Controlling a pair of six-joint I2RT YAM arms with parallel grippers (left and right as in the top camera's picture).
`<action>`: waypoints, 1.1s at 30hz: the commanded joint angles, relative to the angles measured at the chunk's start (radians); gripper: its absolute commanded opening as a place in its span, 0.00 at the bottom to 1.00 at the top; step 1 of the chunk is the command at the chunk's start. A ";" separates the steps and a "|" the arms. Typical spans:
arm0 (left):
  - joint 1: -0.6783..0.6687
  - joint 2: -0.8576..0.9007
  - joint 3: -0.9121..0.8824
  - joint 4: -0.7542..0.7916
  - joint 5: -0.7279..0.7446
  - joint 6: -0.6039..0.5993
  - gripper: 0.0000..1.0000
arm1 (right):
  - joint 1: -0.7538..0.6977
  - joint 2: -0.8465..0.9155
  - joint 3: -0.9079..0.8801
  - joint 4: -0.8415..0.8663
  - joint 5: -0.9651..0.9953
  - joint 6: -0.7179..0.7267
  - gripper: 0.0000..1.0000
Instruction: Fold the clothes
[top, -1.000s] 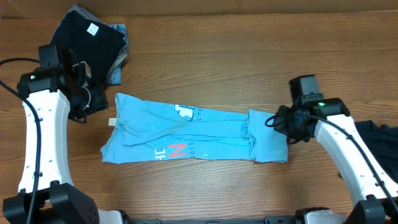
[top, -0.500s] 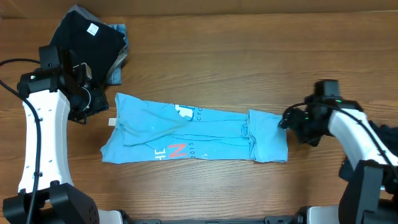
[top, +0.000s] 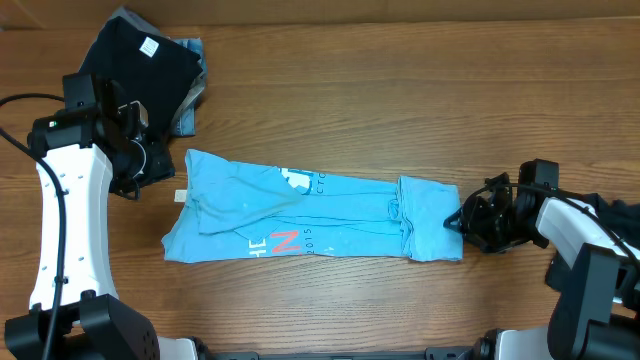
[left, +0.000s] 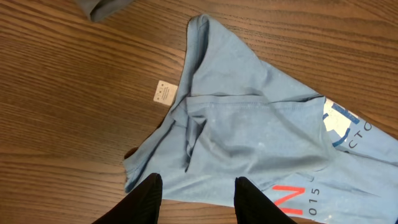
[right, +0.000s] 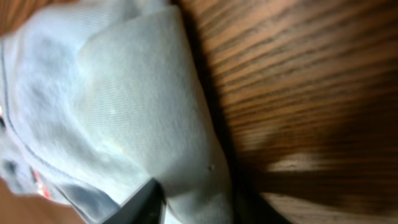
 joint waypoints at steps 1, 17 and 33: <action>-0.006 -0.024 0.023 -0.003 0.007 0.019 0.41 | 0.002 0.005 -0.009 0.023 -0.052 -0.011 0.29; -0.006 -0.024 0.023 -0.005 0.004 0.027 0.41 | -0.147 -0.095 0.176 -0.138 0.047 0.052 0.04; -0.006 -0.024 0.023 -0.004 0.005 0.026 0.41 | 0.277 -0.198 0.204 -0.155 0.212 0.121 0.04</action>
